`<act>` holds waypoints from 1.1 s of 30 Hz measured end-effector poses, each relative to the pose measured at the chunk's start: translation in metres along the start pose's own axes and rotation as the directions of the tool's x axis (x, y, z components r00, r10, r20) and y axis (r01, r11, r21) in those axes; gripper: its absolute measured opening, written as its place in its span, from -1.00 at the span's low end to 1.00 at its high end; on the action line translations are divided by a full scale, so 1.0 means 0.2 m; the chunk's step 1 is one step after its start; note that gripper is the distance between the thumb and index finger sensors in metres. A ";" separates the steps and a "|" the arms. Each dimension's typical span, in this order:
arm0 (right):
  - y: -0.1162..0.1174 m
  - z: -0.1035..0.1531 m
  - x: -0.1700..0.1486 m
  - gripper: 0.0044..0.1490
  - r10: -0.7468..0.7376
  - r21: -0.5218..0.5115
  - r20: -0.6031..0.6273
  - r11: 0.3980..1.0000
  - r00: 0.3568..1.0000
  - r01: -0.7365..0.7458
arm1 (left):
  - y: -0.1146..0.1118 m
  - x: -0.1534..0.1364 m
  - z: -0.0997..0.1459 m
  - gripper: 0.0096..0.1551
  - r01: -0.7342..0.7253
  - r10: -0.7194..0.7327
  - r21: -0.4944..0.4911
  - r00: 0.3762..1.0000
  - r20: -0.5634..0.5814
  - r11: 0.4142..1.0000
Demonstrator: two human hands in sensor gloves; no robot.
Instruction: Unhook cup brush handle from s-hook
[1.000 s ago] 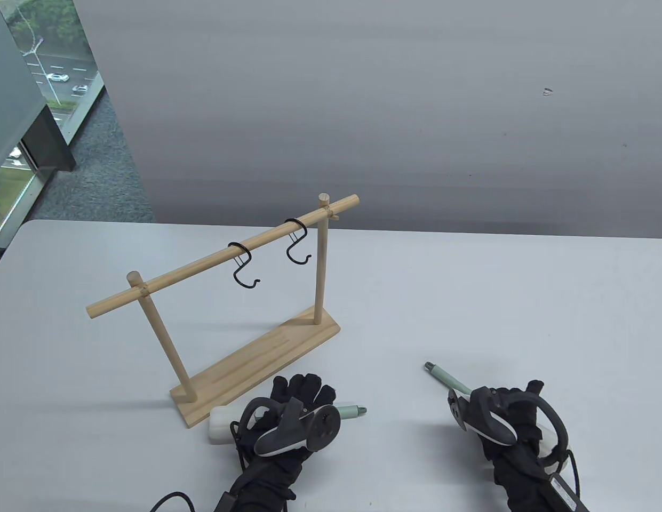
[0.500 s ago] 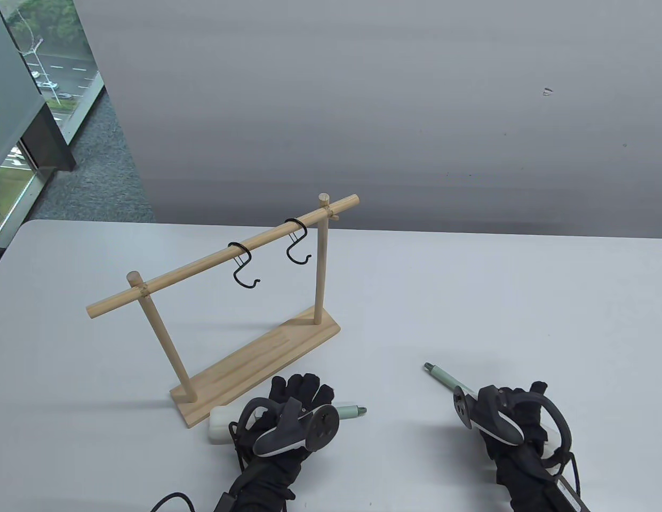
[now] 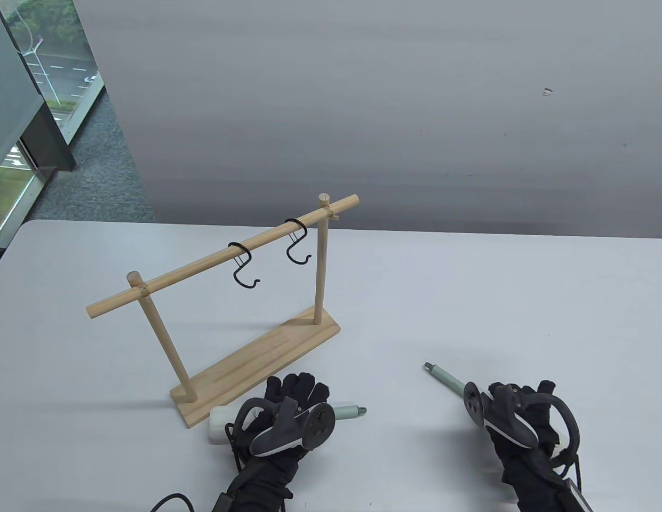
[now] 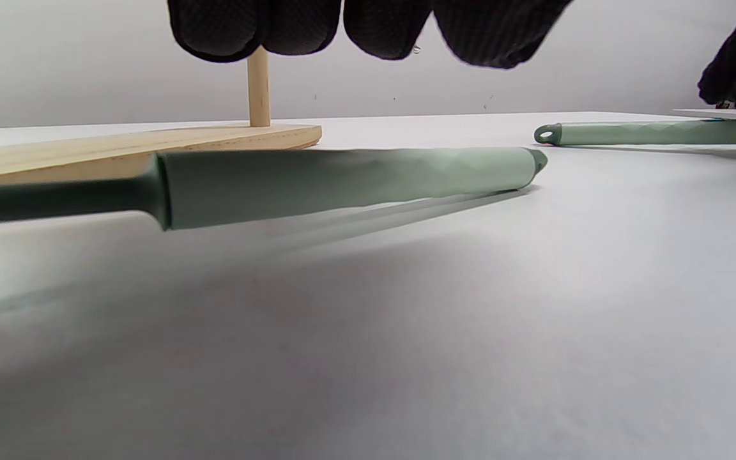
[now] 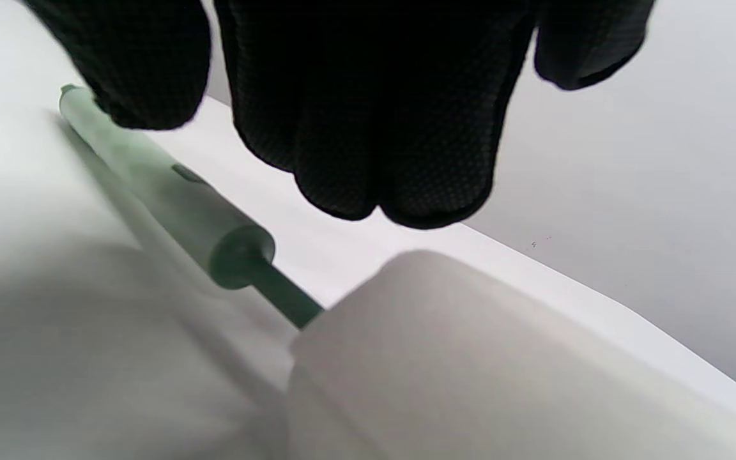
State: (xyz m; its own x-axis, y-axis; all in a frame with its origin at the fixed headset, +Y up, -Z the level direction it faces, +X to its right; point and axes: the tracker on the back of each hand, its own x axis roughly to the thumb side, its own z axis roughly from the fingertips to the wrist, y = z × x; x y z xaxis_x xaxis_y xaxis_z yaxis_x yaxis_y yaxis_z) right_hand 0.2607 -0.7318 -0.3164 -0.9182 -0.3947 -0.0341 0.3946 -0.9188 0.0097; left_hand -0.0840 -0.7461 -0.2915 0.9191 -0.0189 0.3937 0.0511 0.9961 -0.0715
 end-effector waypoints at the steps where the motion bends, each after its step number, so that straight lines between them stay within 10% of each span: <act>1: -0.01 0.00 -0.01 -0.34 -0.016 -0.010 -0.003 1.000 1.000 0.016 | 0.00 0.00 0.00 -0.31 0.001 -0.001 0.000 1.000 -0.001 1.000; 33: -0.03 0.09 0.12 0.20 -0.122 -0.153 0.266 0.974 0.956 0.167 | 0.00 -0.01 -0.01 0.09 0.112 -0.116 -0.077 0.992 -0.046 0.991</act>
State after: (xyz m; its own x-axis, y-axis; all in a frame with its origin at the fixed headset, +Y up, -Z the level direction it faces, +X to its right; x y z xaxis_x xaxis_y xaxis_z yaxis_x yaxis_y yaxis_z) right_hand 0.2356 -0.7354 -0.2993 -0.9354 -0.2667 0.2323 0.2367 -0.9601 -0.1492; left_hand -0.0855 -0.7469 -0.2935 0.9239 -0.1384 0.3566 0.1840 0.9781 -0.0972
